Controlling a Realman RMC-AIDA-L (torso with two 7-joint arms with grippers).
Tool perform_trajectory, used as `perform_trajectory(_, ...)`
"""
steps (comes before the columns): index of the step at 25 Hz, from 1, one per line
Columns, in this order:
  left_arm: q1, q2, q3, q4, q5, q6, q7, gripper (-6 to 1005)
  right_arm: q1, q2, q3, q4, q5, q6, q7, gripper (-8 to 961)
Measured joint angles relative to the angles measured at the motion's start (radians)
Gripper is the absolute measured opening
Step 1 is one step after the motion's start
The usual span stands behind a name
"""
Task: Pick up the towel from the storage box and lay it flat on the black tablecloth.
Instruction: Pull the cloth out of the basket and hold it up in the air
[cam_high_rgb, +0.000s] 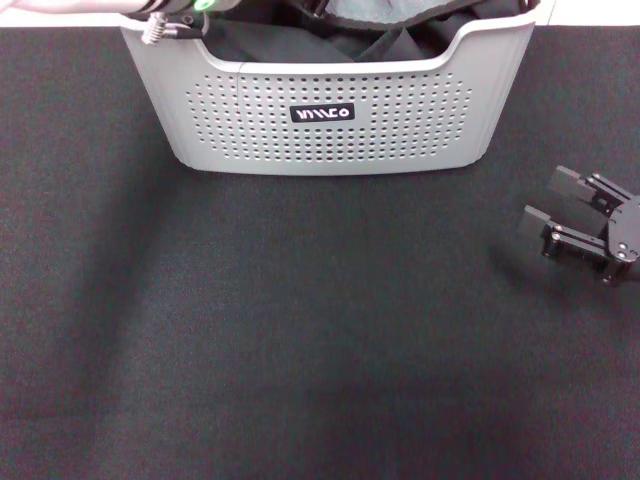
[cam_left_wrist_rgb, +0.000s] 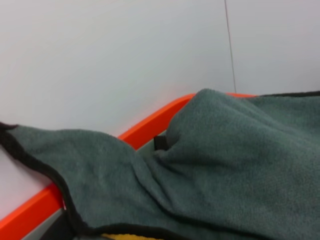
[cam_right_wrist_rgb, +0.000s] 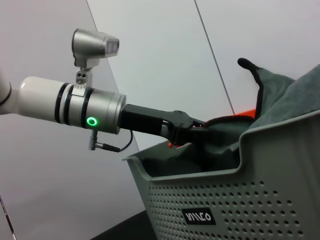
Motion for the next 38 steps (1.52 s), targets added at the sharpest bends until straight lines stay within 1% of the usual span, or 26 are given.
perform_trajectory(5, 0.034, 0.0, 0.005, 0.062, 0.0, 0.001, 0.0, 37, -0.003, 0.0, 0.001, 0.004, 0.016, 0.012, -0.008, 887)
perform_trajectory(6, 0.044, 0.0, 0.004, 0.084, -0.004, 0.002, 0.0, 36, -0.005, -0.001, 0.001, 0.004, 0.023, 0.02, -0.01, 887)
perform_trajectory(9, 0.101, 0.002, 0.004, 0.217, -0.054, 0.01, 0.006, 32, -0.014, -0.004, 0.007, 0.004, 0.034, 0.034, -0.012, 887)
perform_trajectory(11, 0.152, 0.004, 0.002, 0.334, -0.114, 0.023, 0.028, 29, -0.021, -0.006, 0.019, 0.0, 0.04, 0.046, -0.013, 887)
perform_trajectory(13, 0.214, 0.005, -0.01, 0.483, -0.207, 0.054, 0.075, 27, -0.03, -0.009, 0.031, -0.003, 0.042, 0.062, -0.019, 886)
perform_trajectory(15, 0.258, 0.005, -0.026, 0.585, -0.287, 0.081, 0.118, 24, -0.037, -0.012, 0.046, -0.003, 0.048, 0.081, -0.029, 886)
perform_trajectory(17, 0.306, 0.006, -0.06, 0.711, -0.399, 0.139, 0.188, 24, -0.04, -0.014, 0.064, -0.002, 0.048, 0.103, -0.041, 886)
perform_trajectory(19, 0.32, 0.006, -0.117, 0.772, -0.527, 0.224, 0.243, 24, -0.044, -0.017, 0.076, -0.002, 0.048, 0.119, -0.048, 886)
perform_trajectory(22, 0.295, 0.007, -0.241, 0.774, -0.728, 0.35, 0.27, 23, -0.052, -0.025, 0.092, -0.004, 0.048, 0.144, -0.054, 886)
perform_trajectory(24, 0.286, 0.013, -0.33, 0.769, -0.842, 0.446, 0.28, 23, -0.043, -0.028, 0.094, -0.005, 0.048, 0.153, -0.059, 886)
perform_trajectory(28, 0.276, 0.017, -0.49, 0.758, -0.95, 0.633, 0.291, 22, -0.022, -0.03, 0.094, -0.013, 0.048, 0.165, -0.064, 886)
perform_trajectory(29, 0.271, 0.019, -0.511, 0.75, -0.969, 0.68, 0.297, 22, -0.024, -0.03, 0.094, -0.02, 0.051, 0.172, -0.063, 887)
perform_trajectory(31, 0.255, 0.032, -0.541, 0.725, -1.002, 0.793, 0.317, 22, -0.03, -0.034, 0.094, -0.03, 0.056, 0.181, -0.063, 887)
perform_trajectory(33, 0.244, 0.05, -0.546, 0.706, -1.012, 0.875, 0.336, 22, -0.03, -0.037, 0.094, -0.034, 0.059, 0.195, -0.059, 887)
perform_trajectory(35, 0.237, 0.06, -0.545, 0.689, -1.012, 0.941, 0.341, 22, -0.025, -0.039, 0.09, -0.043, 0.06, 0.212, -0.05, 886)
perform_trajectory(36, 0.236, 0.06, -0.545, 0.68, -1.009, 0.961, 0.339, 21, -0.023, -0.038, 0.087, -0.048, 0.06, 0.217, -0.046, 886)
perform_trajectory(38, 0.237, 0.041, -0.556, 0.659, -0.998, 0.966, 0.34, 21, -0.017, -0.032, 0.072, -0.064, 0.055, 0.218, -0.041, 886)
